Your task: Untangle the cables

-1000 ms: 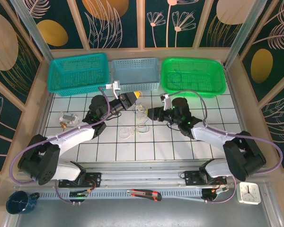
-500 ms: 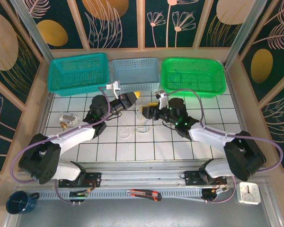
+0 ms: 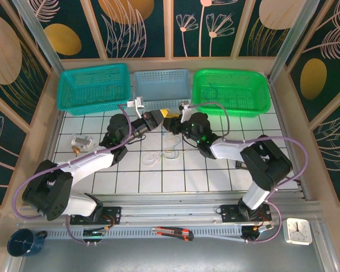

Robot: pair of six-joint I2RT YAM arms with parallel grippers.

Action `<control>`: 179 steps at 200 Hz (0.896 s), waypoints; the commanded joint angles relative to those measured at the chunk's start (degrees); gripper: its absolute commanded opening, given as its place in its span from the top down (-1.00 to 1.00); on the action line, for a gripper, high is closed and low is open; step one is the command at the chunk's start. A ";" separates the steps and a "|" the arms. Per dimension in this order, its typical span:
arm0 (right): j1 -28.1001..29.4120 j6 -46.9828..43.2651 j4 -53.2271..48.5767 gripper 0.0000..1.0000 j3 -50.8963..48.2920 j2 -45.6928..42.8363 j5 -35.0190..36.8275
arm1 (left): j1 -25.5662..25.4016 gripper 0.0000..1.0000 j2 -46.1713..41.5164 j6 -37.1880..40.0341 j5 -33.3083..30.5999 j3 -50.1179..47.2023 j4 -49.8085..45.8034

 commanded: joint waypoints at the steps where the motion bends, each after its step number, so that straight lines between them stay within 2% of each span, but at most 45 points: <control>1: 0.31 1.47 5.84 0.63 1.59 2.87 2.71 | -0.23 1.00 -1.39 -2.00 0.50 1.83 4.07; 24: 0.33 2.01 6.22 0.80 -0.45 4.30 2.82 | -0.23 1.00 -2.28 -3.43 0.48 3.39 4.49; 98: 0.42 7.86 12.01 0.82 -12.72 7.59 4.63 | -0.25 1.00 -2.57 -3.38 2.41 17.18 -0.29; 130: 0.46 9.10 13.18 0.60 -14.92 8.42 4.80 | -0.25 1.00 -2.87 -2.99 3.03 21.28 -1.88; 148: 0.50 9.17 13.08 0.36 -15.27 8.38 4.81 | -0.18 1.00 -3.08 -2.83 3.04 21.79 -2.25; 179: 0.44 8.76 12.22 0.32 -15.42 8.06 4.72 | -0.20 1.00 -3.56 -2.70 2.65 21.22 -2.35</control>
